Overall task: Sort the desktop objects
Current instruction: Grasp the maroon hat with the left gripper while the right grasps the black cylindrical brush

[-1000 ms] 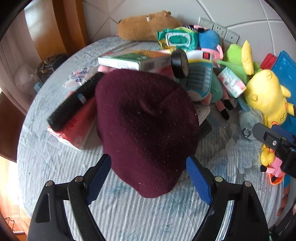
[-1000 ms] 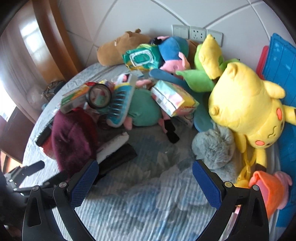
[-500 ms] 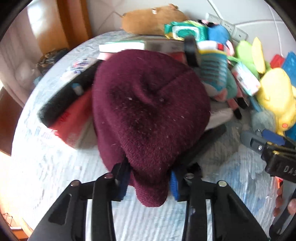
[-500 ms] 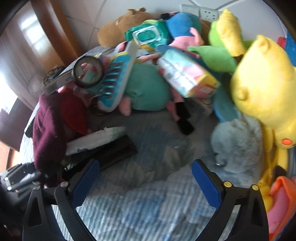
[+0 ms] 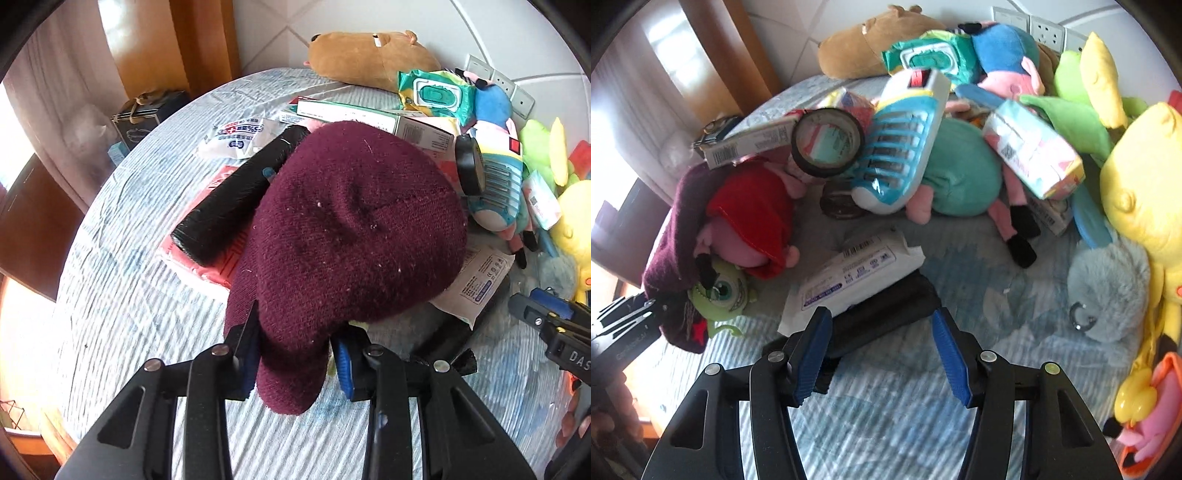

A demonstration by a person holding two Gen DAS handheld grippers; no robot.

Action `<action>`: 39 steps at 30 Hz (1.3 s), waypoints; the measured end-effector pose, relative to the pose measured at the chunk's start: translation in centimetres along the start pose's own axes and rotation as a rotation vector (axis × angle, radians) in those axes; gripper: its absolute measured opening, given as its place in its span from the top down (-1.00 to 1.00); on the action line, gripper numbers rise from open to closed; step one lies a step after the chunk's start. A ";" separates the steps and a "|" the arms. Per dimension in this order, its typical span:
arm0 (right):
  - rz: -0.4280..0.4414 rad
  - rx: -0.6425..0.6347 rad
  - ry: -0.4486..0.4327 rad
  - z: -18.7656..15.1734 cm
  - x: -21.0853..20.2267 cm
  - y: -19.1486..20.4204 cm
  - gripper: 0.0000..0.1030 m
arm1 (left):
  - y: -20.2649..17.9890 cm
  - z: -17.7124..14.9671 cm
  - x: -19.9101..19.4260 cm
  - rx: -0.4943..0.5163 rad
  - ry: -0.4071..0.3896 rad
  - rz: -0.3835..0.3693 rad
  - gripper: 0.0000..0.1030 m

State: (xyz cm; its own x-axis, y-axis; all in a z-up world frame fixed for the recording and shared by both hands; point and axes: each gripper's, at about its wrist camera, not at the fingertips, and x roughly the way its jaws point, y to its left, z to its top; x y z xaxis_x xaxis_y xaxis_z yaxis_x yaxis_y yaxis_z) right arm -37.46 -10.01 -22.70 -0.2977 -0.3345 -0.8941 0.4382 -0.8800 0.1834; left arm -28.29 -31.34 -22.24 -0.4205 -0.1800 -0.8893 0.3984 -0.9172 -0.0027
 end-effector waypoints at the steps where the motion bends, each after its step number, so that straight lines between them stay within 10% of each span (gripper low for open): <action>1: 0.000 0.009 0.011 -0.2 0.3 0.0 -0.11 | 0.0 0.1 0.1 0.004 0.000 -0.001 0.35; 13: -0.077 0.233 0.032 -2.2 3.2 1.5 -0.21 | 1.2 2.5 1.7 0.214 0.002 -0.061 0.13; 17: -0.101 0.338 0.027 -2.4 3.9 2.9 -0.24 | 1.6 2.9 1.9 0.310 0.002 -0.104 -0.35; 24: -0.248 0.400 0.035 -1.7 6.0 3.5 -0.85 | 0.6 3.0 2.0 0.391 0.001 -0.270 -0.21; 26: -0.299 0.364 0.030 -1.3 6.1 4.2 -0.63 | -0.1 2.8 1.8 0.415 0.004 -0.312 0.04; 28: -0.315 0.351 0.010 -1.4 5.5 4.7 0.03 | -0.6 2.5 1.4 0.442 0.003 -0.323 0.22; 39: -0.273 0.434 -0.037 -4.9 0.4 3.9 0.25 | -0.5 1.3 -3.1 0.501 -0.029 -0.342 0.44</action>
State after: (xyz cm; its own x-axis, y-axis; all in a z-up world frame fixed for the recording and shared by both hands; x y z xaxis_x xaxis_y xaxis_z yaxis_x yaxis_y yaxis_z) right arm -31.74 -11.89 -24.34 -0.3855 -0.0781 -0.9194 -0.0495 -0.9932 0.1052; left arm -28.26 -30.78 -18.90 -0.4821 0.1511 -0.8630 -0.1923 -0.9792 -0.0640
